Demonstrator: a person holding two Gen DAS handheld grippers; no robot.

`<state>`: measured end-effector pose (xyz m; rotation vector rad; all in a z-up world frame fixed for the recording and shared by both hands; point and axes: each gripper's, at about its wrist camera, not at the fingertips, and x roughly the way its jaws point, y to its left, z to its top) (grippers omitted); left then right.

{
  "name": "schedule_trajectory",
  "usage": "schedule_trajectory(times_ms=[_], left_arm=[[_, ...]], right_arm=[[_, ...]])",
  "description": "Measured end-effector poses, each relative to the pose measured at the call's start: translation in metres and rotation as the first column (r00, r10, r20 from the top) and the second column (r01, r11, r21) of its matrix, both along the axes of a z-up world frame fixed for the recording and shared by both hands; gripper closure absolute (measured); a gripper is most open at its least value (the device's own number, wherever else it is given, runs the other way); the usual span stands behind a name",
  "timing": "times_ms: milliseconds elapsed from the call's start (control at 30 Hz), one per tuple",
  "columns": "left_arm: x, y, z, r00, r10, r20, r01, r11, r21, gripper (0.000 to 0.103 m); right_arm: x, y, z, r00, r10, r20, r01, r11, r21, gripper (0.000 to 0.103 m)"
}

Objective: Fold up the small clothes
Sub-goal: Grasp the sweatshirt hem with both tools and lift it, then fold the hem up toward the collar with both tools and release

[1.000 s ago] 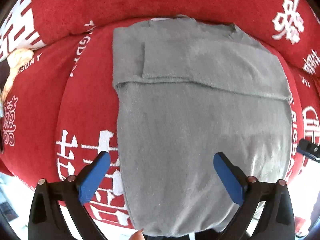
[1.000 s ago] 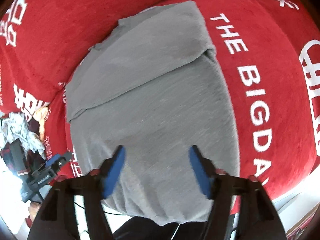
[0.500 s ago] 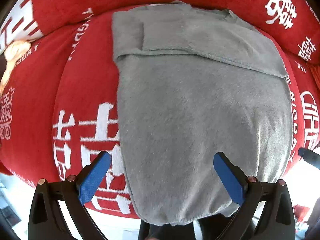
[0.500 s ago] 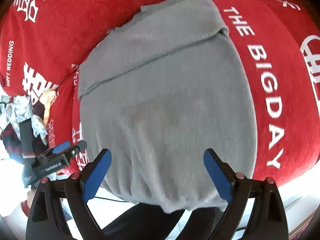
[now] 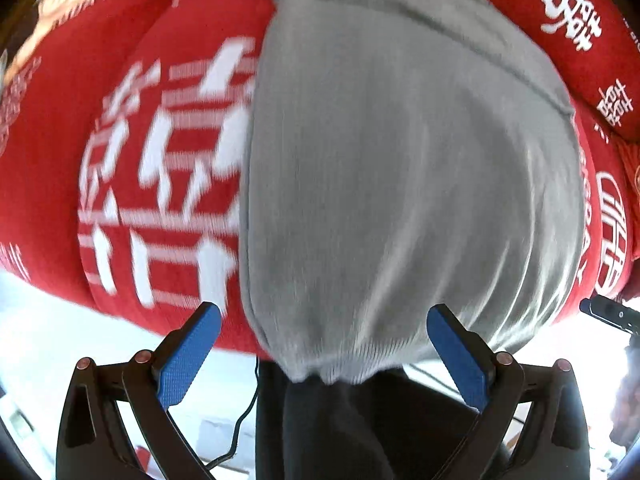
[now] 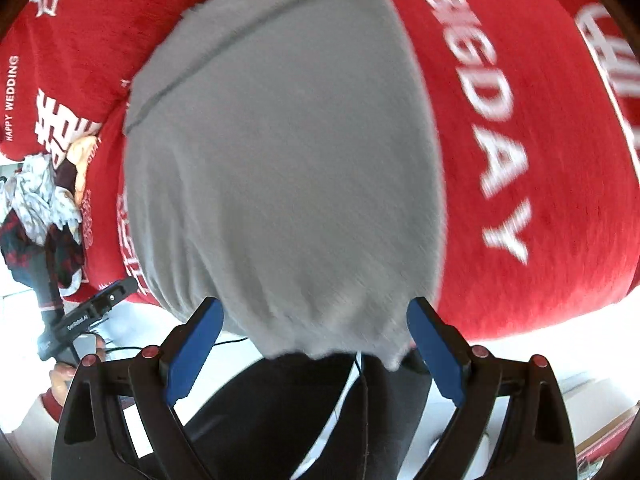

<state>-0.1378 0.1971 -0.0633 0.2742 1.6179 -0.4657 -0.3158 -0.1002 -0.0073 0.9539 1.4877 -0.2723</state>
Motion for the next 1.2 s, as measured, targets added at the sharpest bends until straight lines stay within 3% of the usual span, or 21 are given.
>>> schedule_trajectory(times_ms=[300,700,833,1033,1200], left_arm=[[-0.039,0.006,-0.016,1.0,-0.017,0.022,0.014,0.994,0.105,0.0],[-0.048,0.004,-0.014,0.999,-0.005,0.037,0.003,0.999,0.051,0.0],[-0.047,0.021,-0.038,1.0,-0.006,0.024,0.006,1.0,0.029,0.0],[-0.053,0.032,-0.077,0.997,-0.018,-0.069,0.016,0.999,-0.029,0.0],[-0.055,0.031,-0.087,0.996,0.011,-0.083,-0.018,0.996,-0.083,0.001]], right_arm=[[-0.054,0.005,-0.033,0.996,-0.015,-0.084,0.02,0.998,0.057,0.008],[-0.049,0.014,-0.038,0.996,0.043,-0.076,-0.039,0.998,0.055,0.008],[-0.043,0.021,-0.046,0.995,0.065,-0.077,-0.06,0.997,0.057,0.008],[-0.037,0.03,-0.069,0.993,0.097,-0.064,-0.09,0.991,0.102,0.008],[-0.035,0.036,-0.084,0.994,0.096,-0.046,-0.087,0.982,0.17,0.008]])
